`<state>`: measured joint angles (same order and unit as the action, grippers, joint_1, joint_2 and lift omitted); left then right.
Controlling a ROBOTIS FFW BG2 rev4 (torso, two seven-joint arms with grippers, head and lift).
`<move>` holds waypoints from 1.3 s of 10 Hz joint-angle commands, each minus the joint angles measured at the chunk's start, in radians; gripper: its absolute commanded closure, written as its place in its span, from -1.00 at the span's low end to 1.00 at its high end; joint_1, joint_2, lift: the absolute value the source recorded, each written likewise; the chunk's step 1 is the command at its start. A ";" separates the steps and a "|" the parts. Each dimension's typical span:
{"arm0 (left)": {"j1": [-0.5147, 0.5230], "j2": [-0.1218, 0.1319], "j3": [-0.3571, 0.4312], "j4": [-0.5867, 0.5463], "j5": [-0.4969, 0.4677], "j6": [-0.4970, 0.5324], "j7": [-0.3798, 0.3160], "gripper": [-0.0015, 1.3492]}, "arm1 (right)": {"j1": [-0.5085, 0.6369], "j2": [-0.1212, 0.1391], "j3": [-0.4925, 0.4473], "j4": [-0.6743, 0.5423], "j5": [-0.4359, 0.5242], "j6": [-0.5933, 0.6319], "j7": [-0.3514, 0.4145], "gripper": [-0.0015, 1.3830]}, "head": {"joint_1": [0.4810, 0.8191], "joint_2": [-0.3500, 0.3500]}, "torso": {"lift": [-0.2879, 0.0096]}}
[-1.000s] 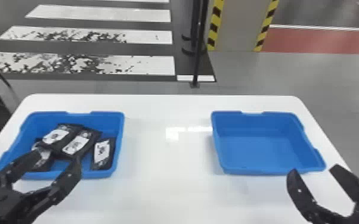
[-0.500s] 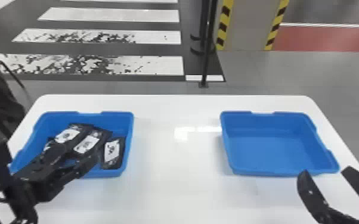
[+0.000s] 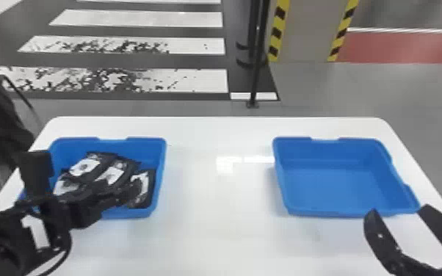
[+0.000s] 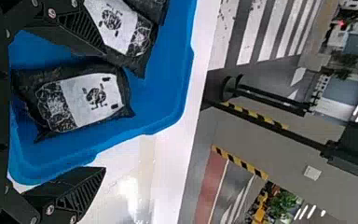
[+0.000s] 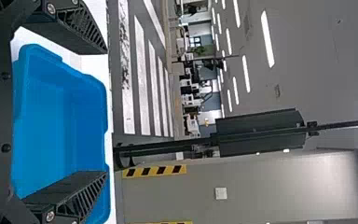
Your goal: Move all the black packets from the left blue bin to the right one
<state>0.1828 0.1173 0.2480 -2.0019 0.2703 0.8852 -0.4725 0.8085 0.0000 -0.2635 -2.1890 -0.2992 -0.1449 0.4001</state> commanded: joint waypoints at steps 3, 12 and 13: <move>-0.060 -0.004 -0.003 0.018 -0.051 0.096 0.017 -0.77 | -0.008 0.001 0.002 0.016 -0.008 0.000 0.002 -0.85 | 0.27 -0.13 | -0.01; -0.202 0.027 -0.063 0.241 0.025 0.190 0.014 -0.76 | -0.021 0.001 0.008 0.038 -0.026 0.000 0.009 -0.85 | 0.27 -0.19 | -0.01; -0.205 0.027 -0.061 0.265 0.039 0.158 0.002 -0.47 | -0.023 0.001 0.010 0.035 -0.024 0.000 0.009 -0.86 | 0.27 -0.22 | -0.01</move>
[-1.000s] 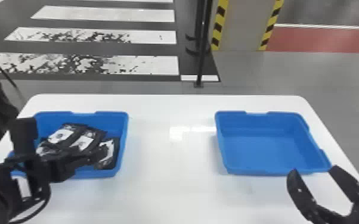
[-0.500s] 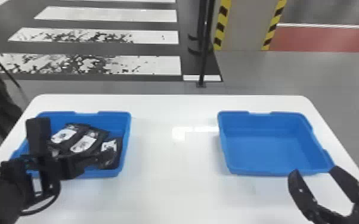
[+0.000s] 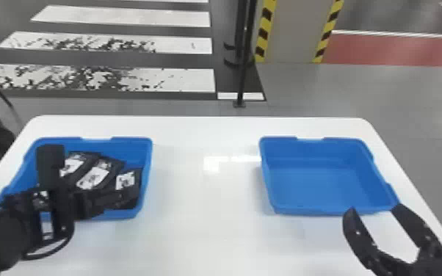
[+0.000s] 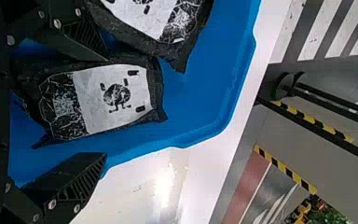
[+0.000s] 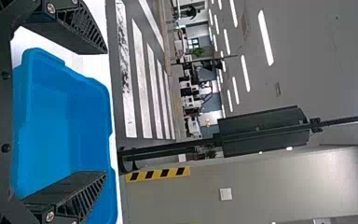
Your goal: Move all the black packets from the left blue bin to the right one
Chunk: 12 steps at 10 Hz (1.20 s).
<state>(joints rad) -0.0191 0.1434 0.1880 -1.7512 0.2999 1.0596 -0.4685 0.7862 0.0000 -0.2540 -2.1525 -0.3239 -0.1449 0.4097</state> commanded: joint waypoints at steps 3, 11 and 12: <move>-0.001 0.015 -0.028 0.025 0.001 -0.080 -0.019 0.22 | -0.001 0.001 0.001 -0.006 0.013 0.000 0.000 -0.86 | 0.27 -0.23 | -0.01; 0.282 0.025 -0.003 -0.503 -0.057 -0.058 -0.044 0.79 | -0.050 0.001 0.005 -0.006 -0.031 0.049 0.080 -0.86 | 0.27 -0.22 | -0.01; 0.316 0.019 -0.011 -0.572 -0.057 -0.063 -0.050 0.79 | -0.087 0.001 0.023 -0.009 -0.047 0.098 0.115 -0.86 | 0.27 -0.21 | -0.01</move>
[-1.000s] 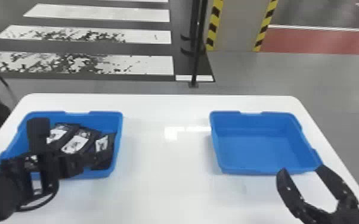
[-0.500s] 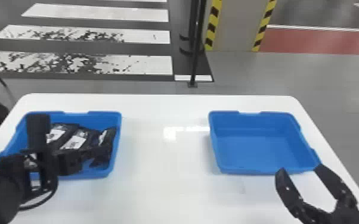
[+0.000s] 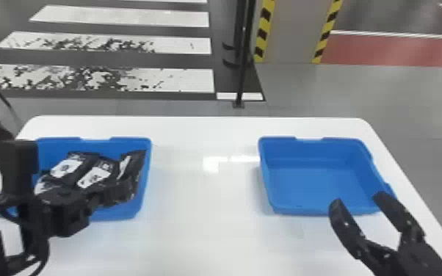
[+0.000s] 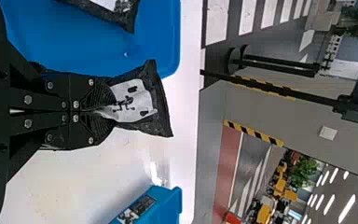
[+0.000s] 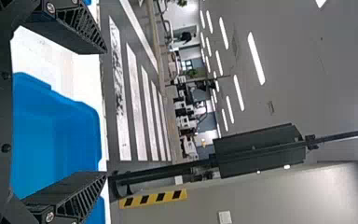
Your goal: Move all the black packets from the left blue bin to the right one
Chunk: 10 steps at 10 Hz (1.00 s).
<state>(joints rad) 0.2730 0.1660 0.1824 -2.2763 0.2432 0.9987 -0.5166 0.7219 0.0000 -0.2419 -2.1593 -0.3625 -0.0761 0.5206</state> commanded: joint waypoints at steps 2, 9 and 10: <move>0.034 -0.017 -0.053 -0.079 -0.002 -0.019 -0.019 0.79 | -0.079 -0.025 0.100 -0.024 -0.058 0.155 0.035 -0.86 | 0.27 -0.17 | -0.01; -0.101 0.009 -0.292 -0.039 0.002 0.005 -0.045 0.79 | -0.263 -0.100 0.300 -0.053 -0.104 0.432 0.062 -0.86 | 0.27 -0.01 | -0.01; -0.114 0.013 -0.326 -0.025 0.018 0.010 -0.045 0.79 | -0.287 -0.109 0.316 -0.034 -0.110 0.432 0.062 -0.86 | 0.27 -0.02 | -0.01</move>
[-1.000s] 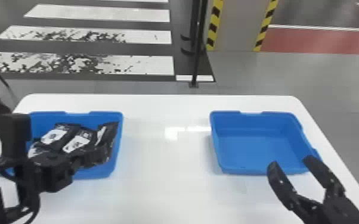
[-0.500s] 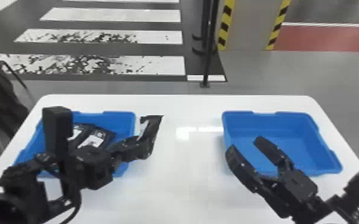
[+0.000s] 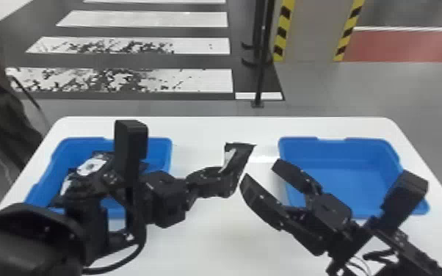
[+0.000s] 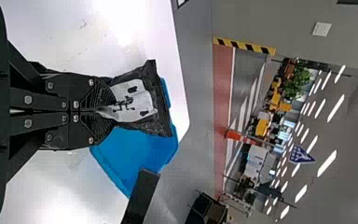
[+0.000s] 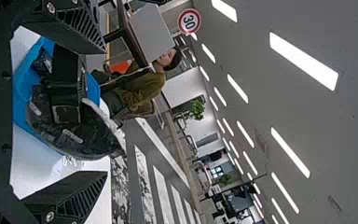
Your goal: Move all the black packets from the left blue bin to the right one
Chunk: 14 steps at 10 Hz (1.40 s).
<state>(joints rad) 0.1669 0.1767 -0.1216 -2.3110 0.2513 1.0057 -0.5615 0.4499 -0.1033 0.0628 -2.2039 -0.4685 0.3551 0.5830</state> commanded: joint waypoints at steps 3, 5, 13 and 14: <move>-0.042 0.006 -0.090 0.022 0.030 -0.004 -0.001 0.79 | -0.074 -0.027 0.031 0.072 0.016 0.001 -0.003 -0.86 | 0.27 -0.12 | -0.01; -0.039 0.007 -0.096 0.025 0.042 -0.007 0.000 0.79 | -0.094 -0.032 0.031 0.097 0.032 -0.019 -0.026 -0.86 | 0.27 -0.19 | -0.01; -0.027 0.006 -0.088 0.025 0.042 -0.007 -0.001 0.79 | -0.106 -0.026 -0.011 0.131 0.016 -0.036 -0.046 -0.79 | 0.27 -0.41 | -0.01; -0.027 0.006 -0.080 0.025 0.042 -0.004 -0.001 0.79 | -0.099 -0.029 0.007 0.114 -0.020 -0.014 -0.045 -0.79 | 0.27 -0.36 | -0.01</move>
<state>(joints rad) 0.1401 0.1825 -0.2058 -2.2867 0.2941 1.0005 -0.5630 0.3468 -0.1303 0.0579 -2.0799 -0.4666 0.3286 0.5382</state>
